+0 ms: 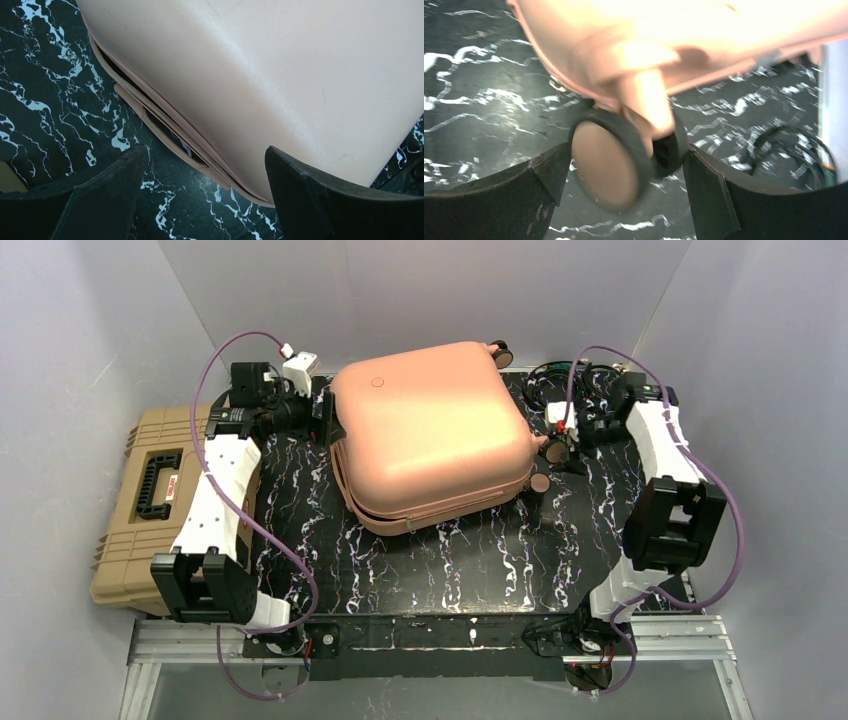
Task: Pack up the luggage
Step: Zip the luggage at the center of the board.
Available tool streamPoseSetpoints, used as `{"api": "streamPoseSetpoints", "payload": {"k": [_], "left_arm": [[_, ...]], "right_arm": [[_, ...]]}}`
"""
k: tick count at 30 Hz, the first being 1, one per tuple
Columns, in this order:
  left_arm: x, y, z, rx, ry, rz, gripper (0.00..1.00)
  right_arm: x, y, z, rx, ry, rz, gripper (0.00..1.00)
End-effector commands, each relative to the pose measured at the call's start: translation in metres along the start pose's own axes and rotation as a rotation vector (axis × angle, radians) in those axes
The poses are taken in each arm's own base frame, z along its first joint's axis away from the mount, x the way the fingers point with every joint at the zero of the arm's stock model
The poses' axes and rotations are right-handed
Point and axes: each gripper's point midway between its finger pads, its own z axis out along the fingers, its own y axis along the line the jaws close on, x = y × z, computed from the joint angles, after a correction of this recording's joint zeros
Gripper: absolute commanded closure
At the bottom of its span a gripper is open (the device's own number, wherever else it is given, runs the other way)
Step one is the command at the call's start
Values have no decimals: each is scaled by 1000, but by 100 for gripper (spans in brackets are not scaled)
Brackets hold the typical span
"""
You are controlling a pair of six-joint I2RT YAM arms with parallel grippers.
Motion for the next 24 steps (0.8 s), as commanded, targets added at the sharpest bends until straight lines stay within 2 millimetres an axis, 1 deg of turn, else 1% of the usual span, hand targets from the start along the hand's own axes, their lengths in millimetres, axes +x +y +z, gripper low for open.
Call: {"api": "streamPoseSetpoints", "payload": {"k": [1, 3, 5, 7, 9, 10, 11, 12, 13, 14, 15, 17, 19, 21, 24], "left_arm": [[9, -8, -22, -7, -13, 42, 13], [15, -8, -22, -6, -6, 33, 13], [21, -7, -21, -5, 4, 27, 13], [28, -7, -19, -4, 15, 22, 13], [34, -8, -18, -4, 16, 22, 13], [37, 0, -20, -22, 12, 6, 13], [39, 3, -21, -28, 9, -2, 13], [41, 4, -22, -30, 8, -6, 13], [44, 5, -22, -31, 9, -9, 13], [46, 6, -22, -33, 11, -12, 13], [48, 8, -22, -35, 14, -14, 13], [50, 9, -22, -37, 14, -16, 13], [52, 11, -22, -39, 18, -21, 13], [53, 11, -22, -39, 18, -24, 13], [52, 12, -23, -43, 14, -25, 13]], "right_arm": [[-26, 38, 15, -190, -23, -11, 11], [-26, 33, 26, -175, -3, -28, 10], [-30, 27, 39, -165, 2, -40, 11], [-34, 22, 47, -169, -8, -43, 12], [-36, 15, 51, -172, -8, -39, 17], [-36, 12, 52, -176, -5, -34, 22], [-35, 10, 52, -182, 5, -32, 32], [-35, 8, 51, -187, 12, -29, 45], [-35, 8, 51, -194, 14, -31, 67], [-36, 7, 50, -196, 16, -30, 86], [-37, 7, 49, -198, 14, -35, 99], [-45, 11, 48, -196, -1, -61, 99], [-56, 12, 48, -173, -14, -101, 99], [-73, 10, 50, -126, -26, -139, 99], [-104, 7, 50, -22, -58, -221, 99]]}}
